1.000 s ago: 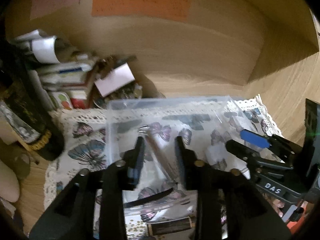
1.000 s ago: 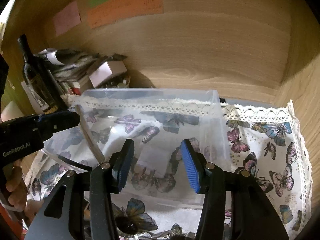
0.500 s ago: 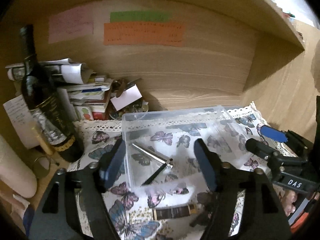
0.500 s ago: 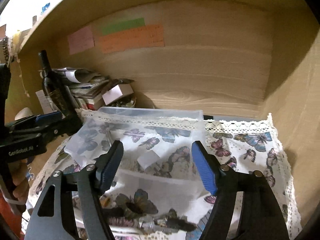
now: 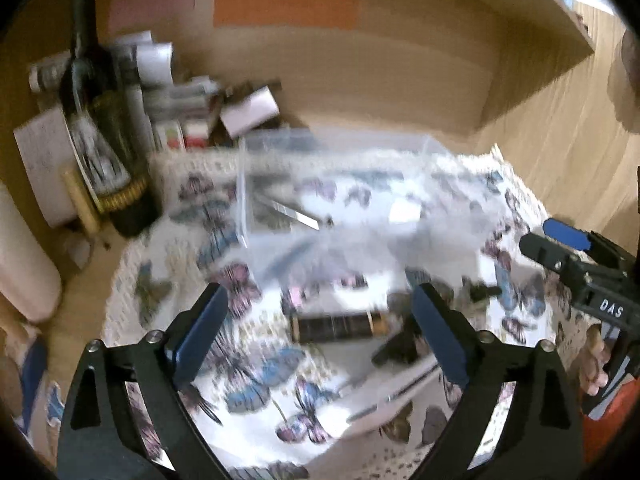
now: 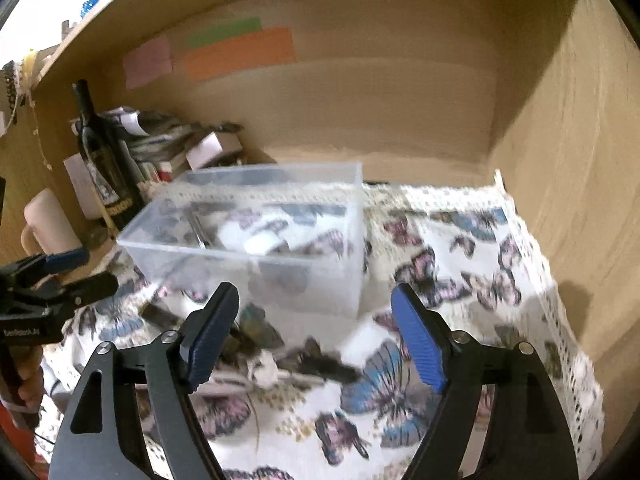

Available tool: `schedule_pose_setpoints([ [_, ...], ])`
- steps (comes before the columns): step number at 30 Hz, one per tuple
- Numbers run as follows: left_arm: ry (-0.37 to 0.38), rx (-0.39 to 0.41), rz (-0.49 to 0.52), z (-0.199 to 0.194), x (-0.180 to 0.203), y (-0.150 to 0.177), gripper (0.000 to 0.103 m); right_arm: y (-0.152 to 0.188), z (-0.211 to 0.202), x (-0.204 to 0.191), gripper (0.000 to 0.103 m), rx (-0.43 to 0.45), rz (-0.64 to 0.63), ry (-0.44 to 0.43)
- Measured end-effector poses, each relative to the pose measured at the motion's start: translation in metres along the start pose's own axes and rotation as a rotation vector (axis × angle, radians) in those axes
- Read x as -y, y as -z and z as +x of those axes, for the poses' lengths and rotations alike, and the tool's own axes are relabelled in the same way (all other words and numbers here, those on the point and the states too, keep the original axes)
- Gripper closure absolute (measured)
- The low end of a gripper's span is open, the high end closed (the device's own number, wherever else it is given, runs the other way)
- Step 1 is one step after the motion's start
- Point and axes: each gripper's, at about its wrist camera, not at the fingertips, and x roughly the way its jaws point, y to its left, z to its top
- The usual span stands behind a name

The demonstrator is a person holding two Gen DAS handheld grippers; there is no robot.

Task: Organize rigid objects
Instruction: 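Move both open grippers back toward the remaining items on the cloth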

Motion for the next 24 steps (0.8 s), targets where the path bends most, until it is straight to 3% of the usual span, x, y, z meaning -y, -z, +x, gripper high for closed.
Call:
schedule_pose_setpoints([
  [13, 0.109, -0.143, 0.039, 0.03, 0.03, 0.036, 0.009, 0.038, 0.02, 0.018, 0.026, -0.145, 0.048, 0.023],
  [19, 0.143, -0.142, 0.056, 0.028, 0.035, 0.042, 0.023, 0.036, 0.035, 0.017, 0.027, -0.191, 0.057, 0.01],
  [24, 0.171, -0.169, 0.056, 0.027, 0.032, 0.052, 0.036, 0.035, 0.049, 0.013, 0.04, -0.234, 0.054, 0.004],
])
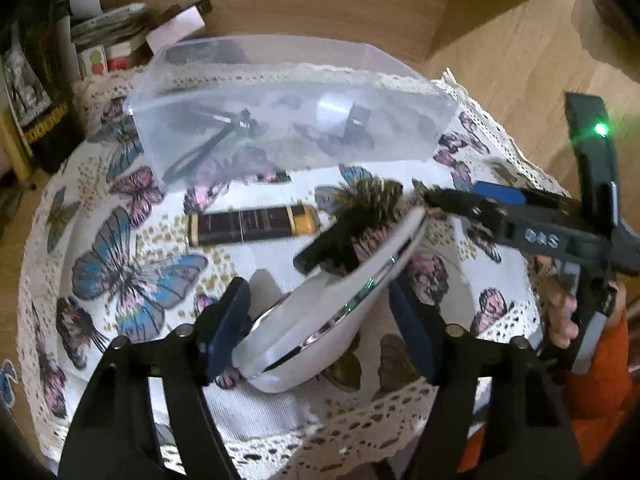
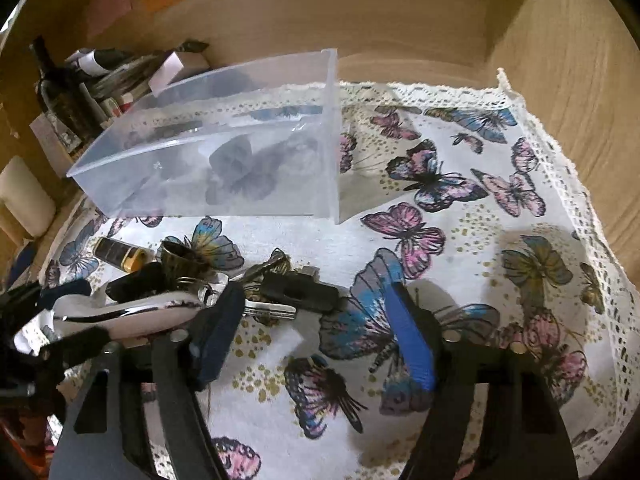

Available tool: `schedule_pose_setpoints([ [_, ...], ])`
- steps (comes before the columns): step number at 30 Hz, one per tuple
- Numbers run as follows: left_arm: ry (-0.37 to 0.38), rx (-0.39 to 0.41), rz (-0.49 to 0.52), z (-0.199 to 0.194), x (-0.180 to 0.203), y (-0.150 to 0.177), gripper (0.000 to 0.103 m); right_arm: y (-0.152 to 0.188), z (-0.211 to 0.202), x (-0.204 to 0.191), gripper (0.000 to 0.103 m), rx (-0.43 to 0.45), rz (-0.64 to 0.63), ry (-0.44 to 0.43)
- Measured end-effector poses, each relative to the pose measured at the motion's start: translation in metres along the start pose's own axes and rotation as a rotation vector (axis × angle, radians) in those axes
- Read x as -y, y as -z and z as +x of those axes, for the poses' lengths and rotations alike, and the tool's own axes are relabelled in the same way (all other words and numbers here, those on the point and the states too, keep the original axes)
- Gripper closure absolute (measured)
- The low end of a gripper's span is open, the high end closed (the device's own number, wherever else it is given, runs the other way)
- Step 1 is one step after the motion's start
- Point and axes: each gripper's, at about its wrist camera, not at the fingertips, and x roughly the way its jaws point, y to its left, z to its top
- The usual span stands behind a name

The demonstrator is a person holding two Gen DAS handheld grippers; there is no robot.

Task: Organize rigid objects
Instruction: 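Grasp the white hair trimmer with the left gripper while the right gripper grasps the black USB-C adapter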

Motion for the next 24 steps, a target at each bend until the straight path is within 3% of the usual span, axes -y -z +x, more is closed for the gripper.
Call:
schedule_pose_setpoints([
  [3, -0.005, 0.001, 0.001, 0.0, 0.002, 0.006, 0.038, -0.001, 0.006, -0.006, 0.046, -0.003, -0.017, 0.025],
  [5, -0.006, 0.005, 0.011, -0.001, 0.005, 0.007, 0.041, -0.003, 0.009, -0.009, 0.059, -0.003, -0.032, 0.042],
  [7, 0.004, 0.011, 0.012, 0.0, 0.007, 0.007, 0.043, -0.003, 0.01, -0.011, 0.062, 0.0, -0.041, 0.061],
  [17, 0.02, 0.032, 0.057, -0.003, 0.022, 0.013, 0.062, 0.003, 0.001, -0.01, 0.063, 0.022, -0.05, 0.069],
  [24, 0.01, 0.059, 0.043, -0.015, 0.023, 0.009, 0.063, 0.007, -0.014, -0.012, 0.063, 0.063, -0.054, 0.054],
])
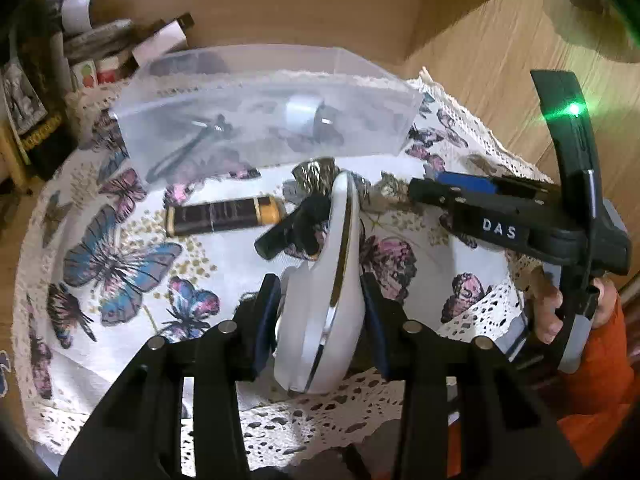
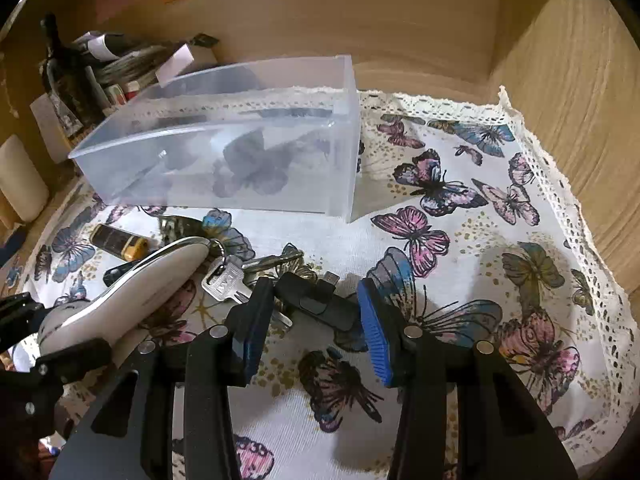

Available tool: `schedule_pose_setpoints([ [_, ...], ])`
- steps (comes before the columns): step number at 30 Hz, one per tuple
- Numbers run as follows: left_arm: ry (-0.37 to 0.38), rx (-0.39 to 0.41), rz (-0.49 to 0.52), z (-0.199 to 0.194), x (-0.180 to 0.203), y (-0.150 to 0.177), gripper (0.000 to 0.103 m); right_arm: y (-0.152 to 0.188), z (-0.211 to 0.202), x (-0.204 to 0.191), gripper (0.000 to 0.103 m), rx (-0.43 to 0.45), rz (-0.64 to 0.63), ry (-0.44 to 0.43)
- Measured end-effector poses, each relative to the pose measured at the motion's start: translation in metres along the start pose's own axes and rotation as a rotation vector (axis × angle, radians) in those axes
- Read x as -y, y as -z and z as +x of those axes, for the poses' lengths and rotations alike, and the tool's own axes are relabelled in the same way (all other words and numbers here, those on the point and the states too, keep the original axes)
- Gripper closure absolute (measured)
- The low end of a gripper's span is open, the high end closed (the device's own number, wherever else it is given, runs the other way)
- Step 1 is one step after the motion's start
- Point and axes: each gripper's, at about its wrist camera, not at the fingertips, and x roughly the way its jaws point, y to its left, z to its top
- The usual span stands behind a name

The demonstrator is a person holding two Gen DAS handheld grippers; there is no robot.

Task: Organize rigid objects
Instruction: 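Grasp the white hair trimmer with the left gripper while the right gripper grasps the black USB-C adapter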

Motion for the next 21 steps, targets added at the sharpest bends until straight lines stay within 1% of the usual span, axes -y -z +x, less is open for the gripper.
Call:
schedule_pose_setpoints([
  [6, -0.032, 0.082, -0.003, -0.026, 0.0, -0.011, 0.065, -0.005, -0.016, -0.003, 0.063, 0.054, -0.002, -0.022],
  [10, -0.035, 0.124, -0.008, -0.04, 0.0, -0.02, 0.066, -0.007, -0.028, -0.009, 0.063, 0.094, -0.008, -0.035],
  [16, -0.058, 0.194, -0.007, -0.059, -0.002, -0.032, 0.066, -0.014, -0.044, -0.014, 0.063, 0.149, -0.009, -0.061],
  [21, -0.057, 0.225, -0.017, -0.065, -0.005, -0.042, 0.066, -0.023, -0.053, -0.017, 0.063, 0.193, -0.01, -0.082],
])
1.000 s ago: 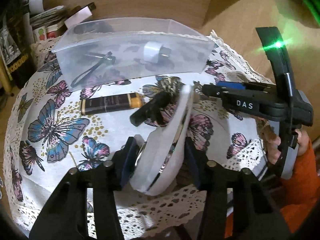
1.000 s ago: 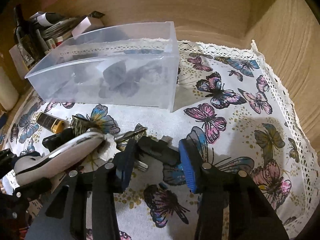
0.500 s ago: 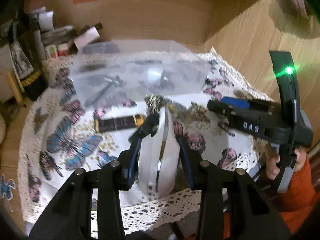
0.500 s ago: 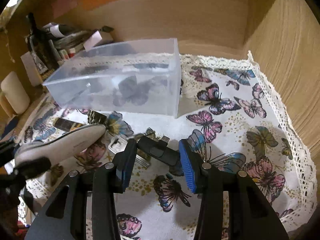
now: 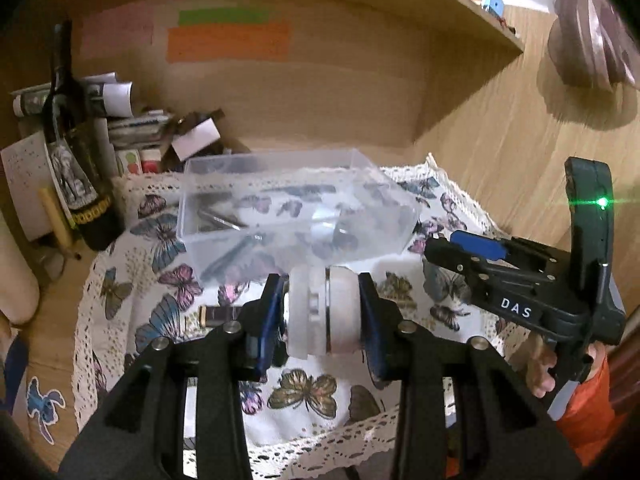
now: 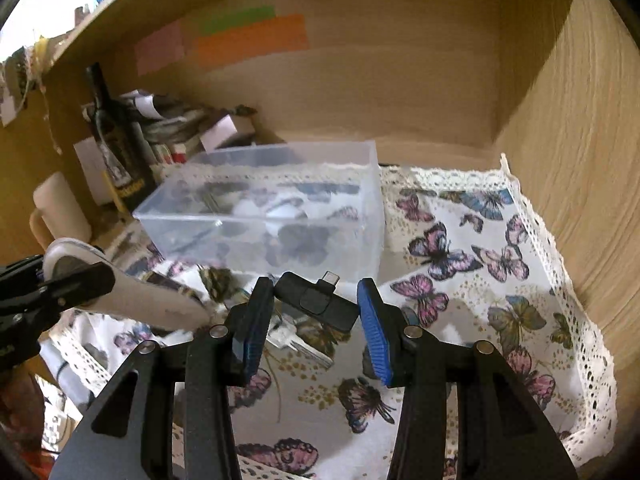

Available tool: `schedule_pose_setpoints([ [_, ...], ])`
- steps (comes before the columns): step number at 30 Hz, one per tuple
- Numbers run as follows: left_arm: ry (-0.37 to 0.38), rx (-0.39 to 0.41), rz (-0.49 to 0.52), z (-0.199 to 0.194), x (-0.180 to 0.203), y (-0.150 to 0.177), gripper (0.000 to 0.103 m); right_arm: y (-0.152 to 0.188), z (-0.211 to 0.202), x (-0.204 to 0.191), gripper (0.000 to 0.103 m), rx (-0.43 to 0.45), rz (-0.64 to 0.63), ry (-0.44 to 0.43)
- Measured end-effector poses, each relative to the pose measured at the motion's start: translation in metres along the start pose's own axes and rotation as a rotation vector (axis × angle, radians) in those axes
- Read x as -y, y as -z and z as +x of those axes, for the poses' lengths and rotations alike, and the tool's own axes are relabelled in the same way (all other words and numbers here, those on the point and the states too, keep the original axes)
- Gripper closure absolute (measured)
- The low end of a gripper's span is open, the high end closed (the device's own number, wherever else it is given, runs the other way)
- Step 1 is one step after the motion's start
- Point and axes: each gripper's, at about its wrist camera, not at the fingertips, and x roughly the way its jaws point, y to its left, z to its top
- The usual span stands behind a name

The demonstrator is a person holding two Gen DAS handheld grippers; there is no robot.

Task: Organize rigid objects
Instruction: 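Lift both items into the clear box and open both grippers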

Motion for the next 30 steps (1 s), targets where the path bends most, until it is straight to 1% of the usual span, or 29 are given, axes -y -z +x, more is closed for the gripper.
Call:
schedule_pose_setpoints([
  [6, 0.003, 0.033, -0.003, -0.005, -0.003, -0.011, 0.066, -0.012, -0.004, -0.008, 0.063, 0.044, -0.008, -0.028],
  [16, 0.003, 0.112, -0.015, -0.022, -0.012, -0.038, 0.066, -0.031, -0.01, -0.015, 0.063, 0.103, -0.027, -0.05],
  [22, -0.022, 0.172, -0.024, -0.03, -0.022, -0.06, 0.066, -0.044, -0.006, -0.014, 0.063, 0.126, -0.027, -0.056],
  [27, -0.022, 0.209, -0.046, -0.032, -0.034, -0.083, 0.066, -0.057, -0.003, -0.015, 0.063, 0.148, -0.036, -0.062],
  [30, -0.042, 0.235, -0.044, -0.031, -0.037, -0.095, 0.066, -0.066, 0.0, -0.013, 0.063, 0.162, -0.039, -0.064],
])
